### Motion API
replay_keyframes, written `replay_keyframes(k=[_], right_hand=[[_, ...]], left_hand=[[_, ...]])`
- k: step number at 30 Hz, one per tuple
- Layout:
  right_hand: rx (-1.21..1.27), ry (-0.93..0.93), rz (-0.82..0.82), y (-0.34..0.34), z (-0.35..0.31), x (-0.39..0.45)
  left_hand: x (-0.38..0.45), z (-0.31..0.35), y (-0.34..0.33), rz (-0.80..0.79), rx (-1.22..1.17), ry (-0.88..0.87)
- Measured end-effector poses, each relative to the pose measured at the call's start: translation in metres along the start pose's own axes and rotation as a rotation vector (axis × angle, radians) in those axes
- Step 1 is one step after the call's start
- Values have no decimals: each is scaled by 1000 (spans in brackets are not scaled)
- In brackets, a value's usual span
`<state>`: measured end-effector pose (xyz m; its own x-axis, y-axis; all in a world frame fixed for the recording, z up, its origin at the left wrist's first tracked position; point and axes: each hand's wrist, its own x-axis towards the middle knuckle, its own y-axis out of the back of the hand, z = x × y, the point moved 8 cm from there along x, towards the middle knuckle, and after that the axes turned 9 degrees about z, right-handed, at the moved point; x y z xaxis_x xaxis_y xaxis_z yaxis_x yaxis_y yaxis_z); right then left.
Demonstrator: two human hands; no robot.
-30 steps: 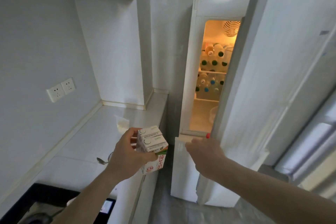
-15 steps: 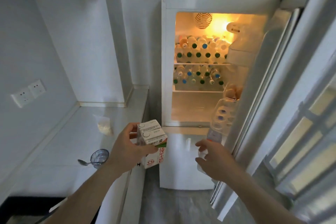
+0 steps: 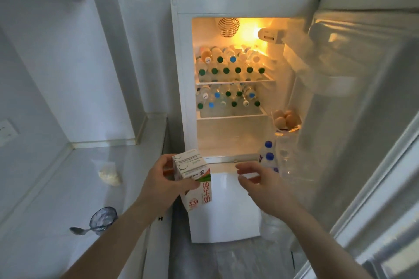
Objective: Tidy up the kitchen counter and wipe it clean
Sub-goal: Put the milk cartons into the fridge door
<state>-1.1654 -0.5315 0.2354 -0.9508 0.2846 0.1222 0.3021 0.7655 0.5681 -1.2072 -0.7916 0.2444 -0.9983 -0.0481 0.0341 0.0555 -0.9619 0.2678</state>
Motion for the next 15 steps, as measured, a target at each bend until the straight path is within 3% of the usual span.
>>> replay_keyframes(k=[3,10,15], right_hand=[[214,-11,3,-8,-15,15],[327,56,-27,-33,-46,73],[448,24,47,-28,-48,136]], left_hand=[[19,-2,-5,-5,-61,65],[81,7,-24,-20,-181,162],[133,19,-47,-24,-183,160]])
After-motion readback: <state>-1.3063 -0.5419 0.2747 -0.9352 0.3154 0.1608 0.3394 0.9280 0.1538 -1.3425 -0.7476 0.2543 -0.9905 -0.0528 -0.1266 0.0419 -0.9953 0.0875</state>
